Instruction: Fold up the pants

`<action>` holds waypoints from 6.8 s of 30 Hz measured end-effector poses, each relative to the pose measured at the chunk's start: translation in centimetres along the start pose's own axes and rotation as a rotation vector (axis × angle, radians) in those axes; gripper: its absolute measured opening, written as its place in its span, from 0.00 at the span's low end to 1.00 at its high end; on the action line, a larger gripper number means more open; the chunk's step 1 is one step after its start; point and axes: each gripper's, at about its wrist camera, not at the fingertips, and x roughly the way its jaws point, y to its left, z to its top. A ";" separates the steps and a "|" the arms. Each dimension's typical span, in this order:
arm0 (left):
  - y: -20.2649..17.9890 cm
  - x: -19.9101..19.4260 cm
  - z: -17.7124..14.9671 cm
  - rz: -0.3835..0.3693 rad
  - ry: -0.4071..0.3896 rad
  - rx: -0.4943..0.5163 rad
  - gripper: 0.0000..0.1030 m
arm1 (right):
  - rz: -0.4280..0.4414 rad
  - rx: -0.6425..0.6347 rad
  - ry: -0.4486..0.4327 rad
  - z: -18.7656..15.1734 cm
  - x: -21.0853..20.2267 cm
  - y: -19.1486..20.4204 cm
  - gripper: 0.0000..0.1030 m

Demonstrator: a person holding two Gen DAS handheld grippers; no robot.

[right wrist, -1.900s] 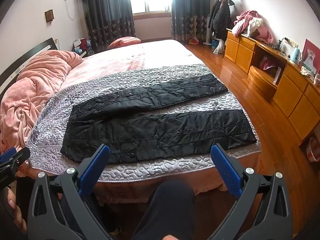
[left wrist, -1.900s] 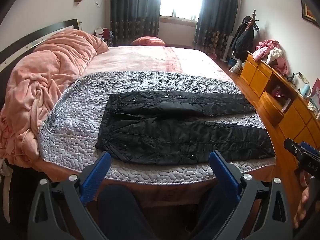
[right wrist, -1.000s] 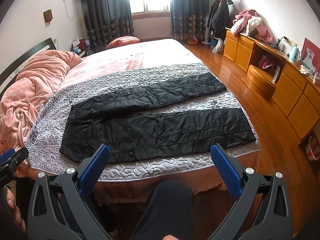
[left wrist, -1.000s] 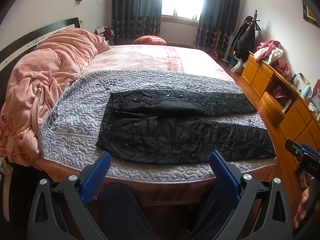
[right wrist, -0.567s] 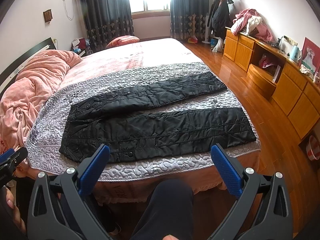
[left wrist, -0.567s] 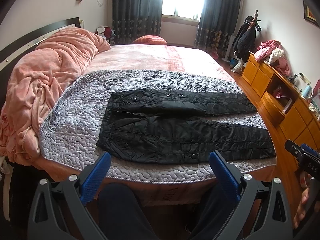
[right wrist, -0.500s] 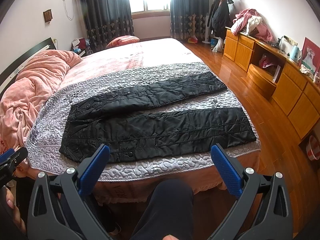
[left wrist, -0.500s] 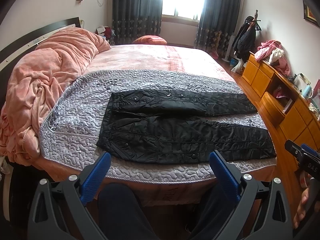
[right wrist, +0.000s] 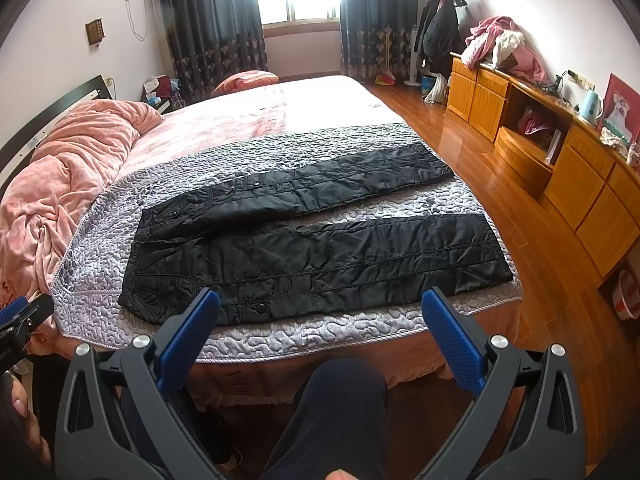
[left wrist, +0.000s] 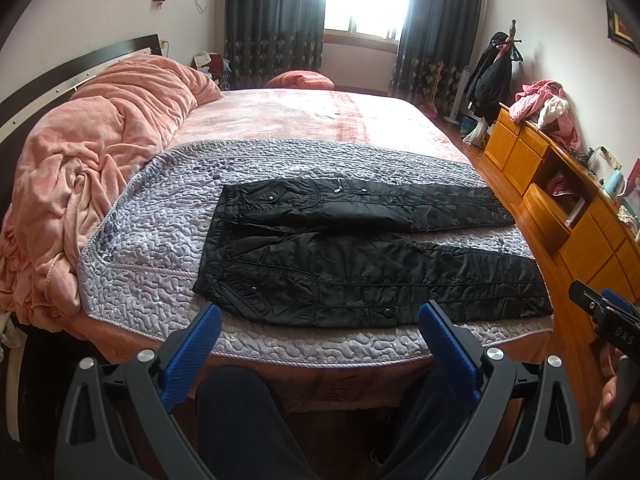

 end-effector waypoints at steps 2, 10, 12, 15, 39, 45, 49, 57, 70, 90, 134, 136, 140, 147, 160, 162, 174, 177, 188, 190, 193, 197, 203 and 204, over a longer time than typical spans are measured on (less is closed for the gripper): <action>0.0 0.0 0.0 -0.001 0.000 -0.001 0.96 | 0.000 0.000 0.000 0.0 0.0 0.0 0.98; 0.1 0.0 0.0 0.000 0.000 0.000 0.96 | 0.001 0.001 0.001 0.0 0.0 0.0 0.98; 0.1 0.0 0.0 0.000 0.000 0.001 0.96 | 0.001 0.001 0.001 0.0 -0.1 0.0 0.98; 0.1 0.0 0.0 0.000 0.000 0.001 0.96 | 0.000 0.001 0.000 0.1 -0.1 0.0 0.98; 0.4 0.1 -0.1 0.001 0.002 0.002 0.96 | 0.001 -0.002 0.006 -0.1 0.2 -0.1 0.98; 0.7 0.6 -0.2 -0.004 0.002 -0.005 0.96 | -0.001 -0.003 0.014 -0.5 0.7 0.1 0.98; 2.1 4.0 -1.1 -0.103 0.034 0.013 0.96 | -0.011 -0.029 -0.016 -0.5 1.8 0.4 0.98; 12.4 14.5 -4.3 -0.195 0.167 -0.174 0.96 | 0.077 -0.050 0.070 -2.5 10.9 -2.2 0.97; 29.8 32.3 -6.9 -0.414 0.343 -0.851 0.67 | 0.204 0.175 0.280 -5.3 19.8 -5.8 0.97; 27.9 36.9 -6.0 -0.283 0.443 -0.808 0.29 | 0.279 0.594 0.339 -7.5 26.1 -21.3 0.63; 33.4 28.5 -0.3 0.086 0.211 -0.721 0.86 | 0.165 0.431 0.271 -1.3 29.8 -26.8 0.73; 32.6 29.3 3.4 0.033 0.186 -0.640 0.91 | 0.177 0.431 0.351 -1.1 33.3 -26.2 0.74; 32.8 31.8 9.8 -0.014 0.171 -0.447 0.96 | 0.159 0.482 0.502 -1.5 37.3 -28.3 0.69; 34.7 42.6 18.3 -0.057 0.303 -0.257 0.96 | 0.177 0.438 0.413 3.6 34.3 -28.2 0.83; 37.4 54.6 18.5 -0.221 0.405 -0.328 0.69 | 0.302 0.397 0.406 15.9 45.9 -25.0 0.83; 38.2 54.3 18.4 -0.235 0.389 -0.364 0.48 | 0.311 0.377 0.391 18.2 47.3 -25.7 0.83; 38.4 54.7 18.2 -0.200 0.376 -0.395 0.25 | 0.254 0.308 0.405 29.3 60.8 -28.7 0.84; 38.4 54.5 18.1 -0.190 0.368 -0.406 0.26 | 0.262 0.273 0.421 30.4 63.4 -28.3 0.84; 37.0 53.6 18.8 -0.111 0.336 -0.411 0.18 | 0.383 0.223 0.453 30.5 64.4 -27.9 0.11; 37.2 52.6 19.2 -0.114 0.312 -0.428 0.16 | 0.383 0.225 0.423 30.7 62.8 -28.0 0.10; 36.9 50.9 20.0 -0.115 0.284 -0.424 0.15 | 0.387 0.232 0.374 31.2 59.7 -28.3 0.09; 36.0 47.7 21.3 -0.132 0.237 -0.402 0.12 | 0.381 0.219 0.311 32.1 54.7 -28.4 0.08; 34.7 41.6 22.4 -0.193 0.149 -0.380 0.12 | 0.350 0.207 0.219 31.6 45.4 -29.7 0.07; 34.7 40.3 22.3 -0.208 0.132 -0.382 0.12 | 0.343 0.208 0.211 31.2 44.3 -30.0 0.07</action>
